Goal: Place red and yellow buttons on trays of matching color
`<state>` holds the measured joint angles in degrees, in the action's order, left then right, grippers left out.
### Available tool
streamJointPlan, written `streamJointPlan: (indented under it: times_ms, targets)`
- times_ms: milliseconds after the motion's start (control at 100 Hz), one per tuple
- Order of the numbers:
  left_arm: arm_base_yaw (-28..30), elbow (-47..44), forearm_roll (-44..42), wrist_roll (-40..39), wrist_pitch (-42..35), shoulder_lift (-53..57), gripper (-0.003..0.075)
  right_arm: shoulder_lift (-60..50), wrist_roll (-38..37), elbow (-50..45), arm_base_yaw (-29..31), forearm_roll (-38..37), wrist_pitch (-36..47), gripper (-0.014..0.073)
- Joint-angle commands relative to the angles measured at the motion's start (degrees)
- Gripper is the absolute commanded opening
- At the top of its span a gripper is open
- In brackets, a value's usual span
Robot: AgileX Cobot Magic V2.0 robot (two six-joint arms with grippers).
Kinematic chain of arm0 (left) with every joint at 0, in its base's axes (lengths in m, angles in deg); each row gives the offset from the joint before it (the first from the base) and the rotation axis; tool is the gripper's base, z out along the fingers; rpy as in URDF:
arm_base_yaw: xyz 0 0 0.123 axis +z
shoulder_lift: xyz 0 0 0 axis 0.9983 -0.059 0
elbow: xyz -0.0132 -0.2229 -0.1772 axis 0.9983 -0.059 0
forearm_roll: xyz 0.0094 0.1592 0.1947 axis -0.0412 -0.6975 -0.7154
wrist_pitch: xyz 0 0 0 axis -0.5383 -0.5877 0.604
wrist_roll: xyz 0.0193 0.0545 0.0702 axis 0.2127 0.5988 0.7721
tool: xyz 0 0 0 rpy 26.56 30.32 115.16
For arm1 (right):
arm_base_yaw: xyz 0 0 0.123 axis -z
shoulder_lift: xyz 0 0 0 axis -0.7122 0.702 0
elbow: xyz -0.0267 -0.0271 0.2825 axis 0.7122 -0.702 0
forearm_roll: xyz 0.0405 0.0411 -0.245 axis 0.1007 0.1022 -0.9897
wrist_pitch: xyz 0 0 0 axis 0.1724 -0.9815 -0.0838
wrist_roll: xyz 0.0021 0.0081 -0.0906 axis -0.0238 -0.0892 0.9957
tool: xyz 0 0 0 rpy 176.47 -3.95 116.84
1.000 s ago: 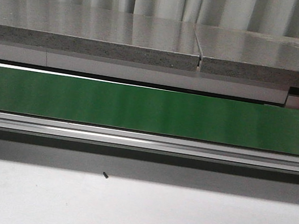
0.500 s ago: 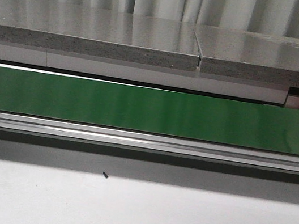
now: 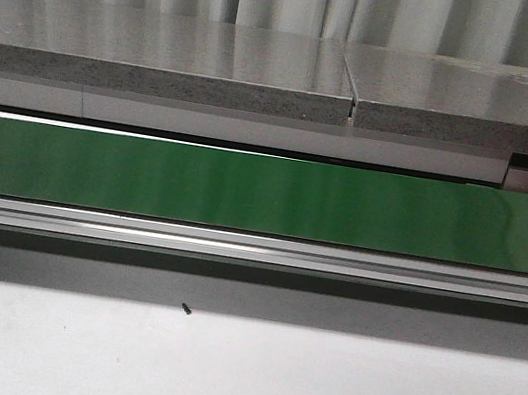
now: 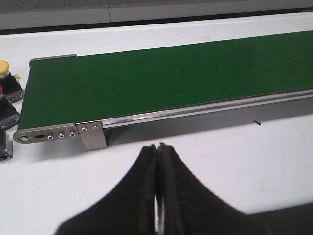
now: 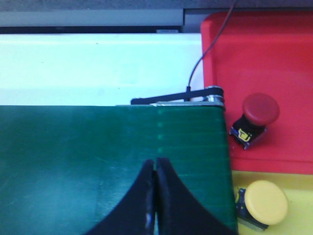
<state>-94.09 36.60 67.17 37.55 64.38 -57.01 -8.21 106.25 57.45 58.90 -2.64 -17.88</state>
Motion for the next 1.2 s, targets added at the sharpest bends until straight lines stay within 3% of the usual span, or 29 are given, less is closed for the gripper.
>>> streamJointPlan:
  times_ms: [0, 690, 760, 880, 950, 1030, 1190]
  targets:
    - [-0.3, 1.5, 1.0, -0.1, -3.7, -0.6, -0.0020, -3.5, 0.9, 1.4, -1.7, -0.6, 1.9, -0.0067]
    - [-0.3, 1.5, 1.0, -0.1, -3.7, -0.6, -0.0020, -23.8, 0.5, -11.3, -4.3, -1.9, -3.8, -0.0067]
    - [-0.3, 1.5, 1.0, -0.1, -3.7, -0.6, -0.0020, -25.0, -3.9, -11.6, -4.3, -6.1, -4.9, -0.0067]
    - [-0.3, 1.5, 1.0, -0.1, -3.7, -0.6, -0.0020, -27.2, -22.4, -11.7, -4.4, -19.4, -6.3, -0.0067]
    - [-0.3, 1.5, 1.0, -0.1, -3.7, -0.6, -0.0020, -29.1, -28.8, -11.7, -4.4, -26.3, -7.0, -0.0067]
    - [-0.3, 1.5, 1.0, -0.1, -3.7, -0.6, -0.0020, -31.5, -29.7, -12.2, -4.4, -29.7, -7.0, -0.0067]
    - [-0.3, 1.5, 1.0, -0.1, -3.7, -0.6, -0.0020, -36.3, -29.4, -15.9, -4.4, -29.6, -6.6, -0.0067]
